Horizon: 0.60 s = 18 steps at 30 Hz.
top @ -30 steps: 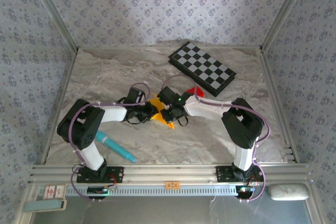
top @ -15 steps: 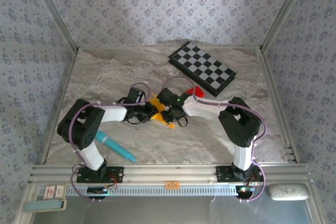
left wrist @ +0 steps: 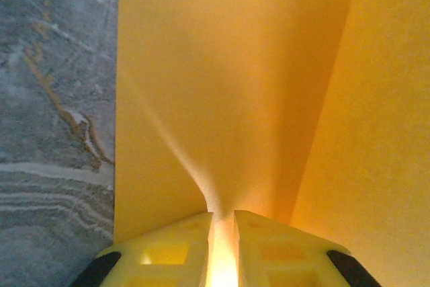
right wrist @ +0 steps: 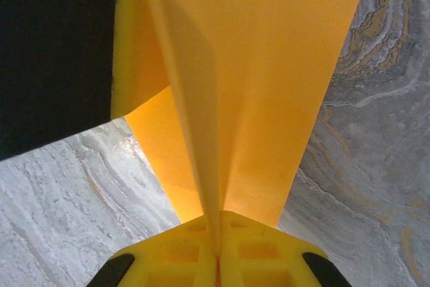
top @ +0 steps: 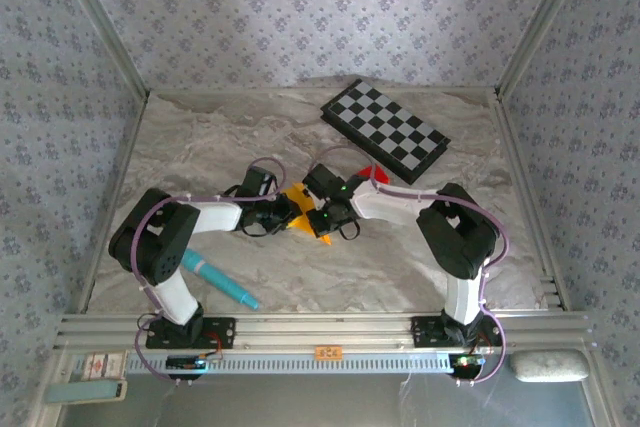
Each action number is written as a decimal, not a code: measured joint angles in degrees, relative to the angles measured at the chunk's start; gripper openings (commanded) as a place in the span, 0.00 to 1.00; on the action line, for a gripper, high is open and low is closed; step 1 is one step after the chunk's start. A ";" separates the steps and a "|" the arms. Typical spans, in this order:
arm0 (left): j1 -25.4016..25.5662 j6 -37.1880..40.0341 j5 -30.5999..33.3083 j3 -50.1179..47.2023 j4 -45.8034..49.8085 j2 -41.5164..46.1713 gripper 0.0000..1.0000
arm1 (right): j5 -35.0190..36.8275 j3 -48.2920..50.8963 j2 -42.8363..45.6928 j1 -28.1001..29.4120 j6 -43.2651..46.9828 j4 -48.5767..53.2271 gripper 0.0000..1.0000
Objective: Fold a paper plane with a square sheet of paper (pick it up from the middle)
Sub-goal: Fourth fold the wing at the center of the table.
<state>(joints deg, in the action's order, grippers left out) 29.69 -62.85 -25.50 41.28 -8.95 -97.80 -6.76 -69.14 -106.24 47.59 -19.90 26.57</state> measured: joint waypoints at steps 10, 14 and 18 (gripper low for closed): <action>0.00 0.07 0.59 0.33 0.74 0.07 0.17 | -6.80 1.88 -0.07 -2.43 0.02 -2.49 0.07; 0.00 0.07 0.85 0.35 1.20 0.31 0.18 | -8.70 1.90 -0.07 -3.15 0.24 -2.64 0.07; 0.00 0.33 1.20 0.61 1.99 0.57 0.19 | -10.21 1.88 -0.33 -3.82 0.74 -2.69 0.07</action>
<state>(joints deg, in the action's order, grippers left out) 29.69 -62.52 -24.29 41.89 -6.96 -97.23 -16.97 -67.26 -106.56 43.77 -19.16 23.88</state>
